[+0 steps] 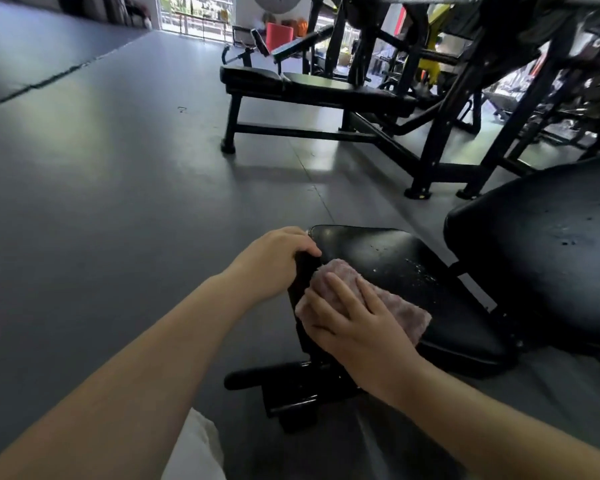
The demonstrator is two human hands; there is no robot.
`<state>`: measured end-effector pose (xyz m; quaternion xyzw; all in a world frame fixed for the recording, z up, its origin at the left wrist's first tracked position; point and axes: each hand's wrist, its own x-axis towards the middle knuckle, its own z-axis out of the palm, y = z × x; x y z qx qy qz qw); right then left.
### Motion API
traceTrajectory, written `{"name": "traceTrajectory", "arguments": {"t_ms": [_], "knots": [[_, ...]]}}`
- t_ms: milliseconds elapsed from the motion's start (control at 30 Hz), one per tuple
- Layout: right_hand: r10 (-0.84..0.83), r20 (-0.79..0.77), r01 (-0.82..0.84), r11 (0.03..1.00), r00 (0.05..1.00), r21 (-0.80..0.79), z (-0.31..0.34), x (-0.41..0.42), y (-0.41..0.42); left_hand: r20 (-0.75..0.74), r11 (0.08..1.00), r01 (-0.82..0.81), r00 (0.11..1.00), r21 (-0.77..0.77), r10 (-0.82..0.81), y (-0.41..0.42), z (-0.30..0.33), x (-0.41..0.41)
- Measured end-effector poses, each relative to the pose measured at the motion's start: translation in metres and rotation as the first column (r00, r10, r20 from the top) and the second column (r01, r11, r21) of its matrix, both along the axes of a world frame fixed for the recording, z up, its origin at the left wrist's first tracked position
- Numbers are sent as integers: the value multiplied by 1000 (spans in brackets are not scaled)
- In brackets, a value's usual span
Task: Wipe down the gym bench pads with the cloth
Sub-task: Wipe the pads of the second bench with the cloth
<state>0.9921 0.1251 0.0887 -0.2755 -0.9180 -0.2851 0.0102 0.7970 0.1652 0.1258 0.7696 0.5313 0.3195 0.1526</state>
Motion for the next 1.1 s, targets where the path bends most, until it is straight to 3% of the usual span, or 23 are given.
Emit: {"name": "traceTrajectory", "arguments": {"t_ms": [133, 267, 400, 667, 733, 833, 933, 1033, 1100], "knots": [[-133, -4, 132, 986, 991, -105, 11, -33, 11, 9, 999, -45, 999, 4, 45, -3, 5, 6], [-133, 66, 143, 974, 989, -174, 20, -47, 19, -29, 985, -175, 984, -11, 175, 3, 13, 14], [92, -61, -96, 992, 994, -76, 9, -22, 17, -68, 956, -292, 955, -35, 289, 3, 22, 30], [458, -139, -461, 887, 878, 6, -18, 79, 28, -415, 856, -514, 790, -50, 451, -35, 18, 70], [502, -102, -502, 864, 859, 19, -22, 106, 33, -360, 841, -539, 777, 42, 516, -47, 11, 90], [498, -53, -501, 862, 866, -83, -25, 145, 44, -82, 819, -520, 830, 243, 552, -62, 5, 132], [458, -178, -491, 831, 871, -260, -21, 184, 53, 32, 830, -477, 871, 290, 490, -77, -5, 185], [391, -279, -471, 814, 877, -339, -12, 232, 52, -180, 895, -387, 886, 223, 428, -86, -27, 237], [327, -366, -465, 788, 871, -403, -8, 265, 52, -367, 885, -372, 811, 279, 457, -85, -47, 262]]}}
